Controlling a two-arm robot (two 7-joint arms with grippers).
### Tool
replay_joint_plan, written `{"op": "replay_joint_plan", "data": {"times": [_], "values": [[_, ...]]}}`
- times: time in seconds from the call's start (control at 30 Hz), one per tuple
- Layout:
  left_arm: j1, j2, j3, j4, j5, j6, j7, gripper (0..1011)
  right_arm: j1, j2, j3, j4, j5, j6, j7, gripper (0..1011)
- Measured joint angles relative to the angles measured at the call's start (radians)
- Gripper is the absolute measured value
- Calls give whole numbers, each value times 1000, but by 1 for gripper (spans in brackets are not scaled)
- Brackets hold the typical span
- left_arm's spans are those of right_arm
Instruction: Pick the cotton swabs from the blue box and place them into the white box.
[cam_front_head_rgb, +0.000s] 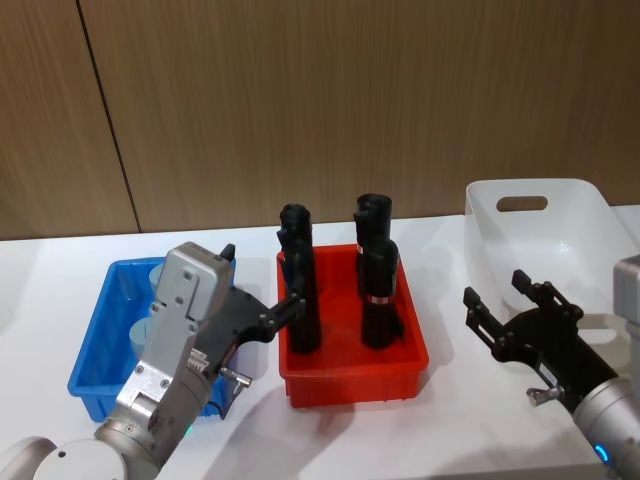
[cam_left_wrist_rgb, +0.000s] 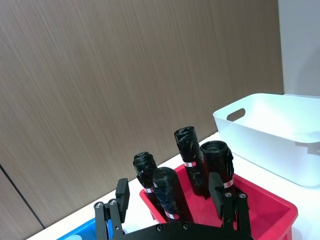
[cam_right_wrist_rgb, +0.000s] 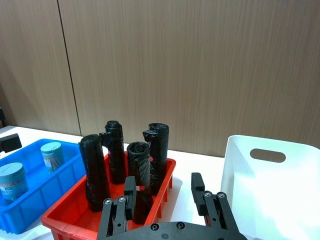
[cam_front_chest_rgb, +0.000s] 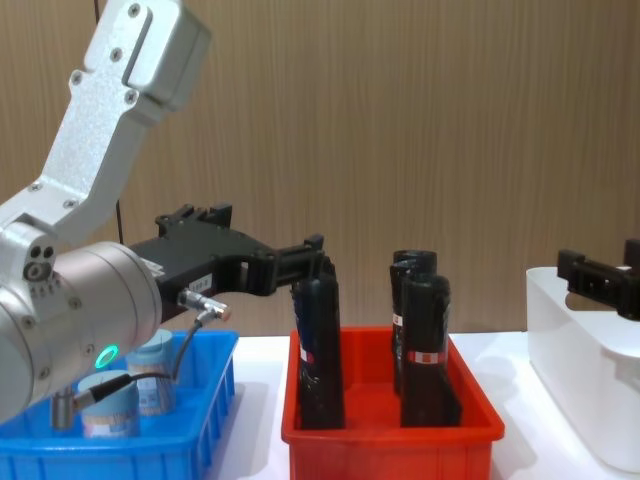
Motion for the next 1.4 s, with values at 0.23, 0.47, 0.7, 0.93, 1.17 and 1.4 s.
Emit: {"op": "replay_joint_plan", "data": {"times": [0.23,0.47,0.7,0.93,1.17,1.4], "values": [[0,0,0,0,0,0,0,1004,0,0,0,0,0,0,0,685],[0,0,0,0,0,0,0,1004,0,0,0,0,0,0,0,685],[0,0,0,0,0,0,0,1004,0,0,0,0,0,0,0,685],[0,0,0,0,0,0,0,1004,0,0,0,0,0,0,0,685],[0,0,0,0,0,0,0,1004,0,0,0,0,0,0,0,685],[0,0,0,0,0,0,0,1004,0,0,0,0,0,0,0,685]]}}
